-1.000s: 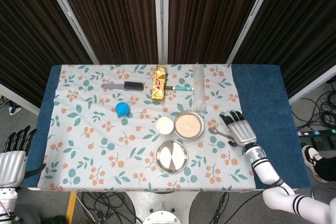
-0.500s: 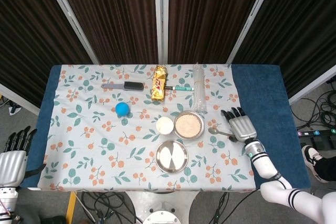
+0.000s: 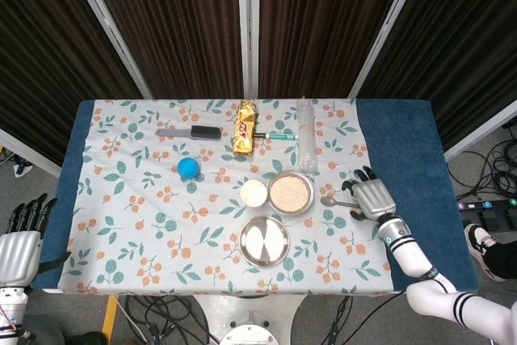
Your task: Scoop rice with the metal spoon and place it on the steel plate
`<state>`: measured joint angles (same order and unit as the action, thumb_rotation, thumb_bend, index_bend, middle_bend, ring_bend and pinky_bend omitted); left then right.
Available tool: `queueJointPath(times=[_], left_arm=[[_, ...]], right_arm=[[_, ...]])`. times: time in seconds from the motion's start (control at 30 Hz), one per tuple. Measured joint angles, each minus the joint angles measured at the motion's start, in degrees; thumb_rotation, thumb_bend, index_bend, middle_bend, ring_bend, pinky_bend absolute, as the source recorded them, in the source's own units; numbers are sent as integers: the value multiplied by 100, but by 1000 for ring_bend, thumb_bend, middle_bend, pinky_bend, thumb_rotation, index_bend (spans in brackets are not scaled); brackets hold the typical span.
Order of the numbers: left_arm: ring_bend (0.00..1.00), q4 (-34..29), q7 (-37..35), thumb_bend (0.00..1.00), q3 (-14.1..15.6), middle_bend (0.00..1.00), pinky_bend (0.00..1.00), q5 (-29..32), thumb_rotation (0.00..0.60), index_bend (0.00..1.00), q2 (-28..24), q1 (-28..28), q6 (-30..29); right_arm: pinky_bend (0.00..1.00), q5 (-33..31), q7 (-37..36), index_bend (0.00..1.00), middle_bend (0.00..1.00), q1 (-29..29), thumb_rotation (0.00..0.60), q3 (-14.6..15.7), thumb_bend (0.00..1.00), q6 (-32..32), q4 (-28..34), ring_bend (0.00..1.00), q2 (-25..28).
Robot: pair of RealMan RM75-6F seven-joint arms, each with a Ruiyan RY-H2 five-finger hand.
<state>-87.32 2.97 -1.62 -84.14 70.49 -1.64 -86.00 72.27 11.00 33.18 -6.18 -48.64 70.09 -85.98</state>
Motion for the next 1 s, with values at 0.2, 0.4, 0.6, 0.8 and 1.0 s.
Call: queueJointPath(times=[0.2, 0.4, 0.6, 0.8, 1.0], left_arm=[[26, 18, -27, 31, 16, 44, 31, 23, 600, 76, 9, 22, 4], [26, 45, -52, 30, 26, 44, 30, 28, 600, 76, 27, 24, 21], [26, 93, -83, 31, 23, 44, 31, 57, 600, 76, 53, 16, 64], [25, 145, -121, 31, 19, 44, 31, 71, 600, 76, 77, 18, 70], [25, 188, -142, 30, 18, 44, 31, 79, 600, 76, 96, 11, 93]], right_arm=[[0, -150, 31, 447, 466, 48, 600, 2, 158, 111, -179, 134, -157], [0, -248, 70, 454, 481, 108, 600, -2, 161, 189, -302, 139, -253], [0, -363, 88, 473, 489, 163, 600, -20, 197, 287, -428, 153, -344], [0, -471, 129, 492, 509, 228, 600, -34, 252, 396, -446, 168, -379], [0, -553, 175, 495, 515, 256, 600, -32, 259, 442, -393, 172, -342]])
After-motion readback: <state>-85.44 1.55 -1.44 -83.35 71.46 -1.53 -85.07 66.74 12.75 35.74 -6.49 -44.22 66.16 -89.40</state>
